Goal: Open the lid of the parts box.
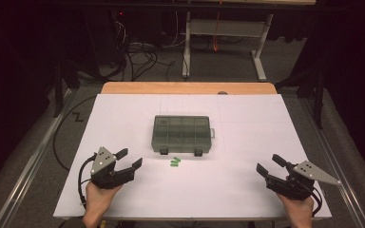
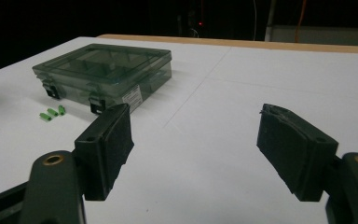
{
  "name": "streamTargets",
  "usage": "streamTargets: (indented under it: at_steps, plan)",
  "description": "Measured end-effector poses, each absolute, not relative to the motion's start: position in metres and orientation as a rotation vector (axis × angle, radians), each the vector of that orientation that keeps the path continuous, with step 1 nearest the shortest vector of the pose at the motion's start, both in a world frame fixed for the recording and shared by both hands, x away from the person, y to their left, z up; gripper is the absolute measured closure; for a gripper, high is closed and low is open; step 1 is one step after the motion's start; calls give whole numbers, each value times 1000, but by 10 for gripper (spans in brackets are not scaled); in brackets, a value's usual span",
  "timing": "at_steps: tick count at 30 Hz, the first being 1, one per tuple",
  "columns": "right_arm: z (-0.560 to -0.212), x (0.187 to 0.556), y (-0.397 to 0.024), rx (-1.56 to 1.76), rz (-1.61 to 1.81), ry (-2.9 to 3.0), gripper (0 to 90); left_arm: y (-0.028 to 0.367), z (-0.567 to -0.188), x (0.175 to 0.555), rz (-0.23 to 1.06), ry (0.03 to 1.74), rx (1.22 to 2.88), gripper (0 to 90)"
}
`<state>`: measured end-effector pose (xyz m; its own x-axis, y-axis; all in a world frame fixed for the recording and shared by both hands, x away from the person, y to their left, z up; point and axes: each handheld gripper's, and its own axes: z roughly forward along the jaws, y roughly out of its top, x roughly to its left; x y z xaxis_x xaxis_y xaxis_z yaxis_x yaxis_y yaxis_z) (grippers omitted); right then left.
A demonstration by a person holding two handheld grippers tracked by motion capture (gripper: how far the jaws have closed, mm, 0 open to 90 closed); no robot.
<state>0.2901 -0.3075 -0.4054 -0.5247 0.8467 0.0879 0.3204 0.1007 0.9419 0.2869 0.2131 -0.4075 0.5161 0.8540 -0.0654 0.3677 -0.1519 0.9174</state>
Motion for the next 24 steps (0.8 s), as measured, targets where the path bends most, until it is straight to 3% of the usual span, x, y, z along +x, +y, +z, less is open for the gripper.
streamTargets:
  at_steps: [24]
  plan:
    - [-394,298,-292,1068,1439,1933,318,211,-402,293,560,1045,1704,349]
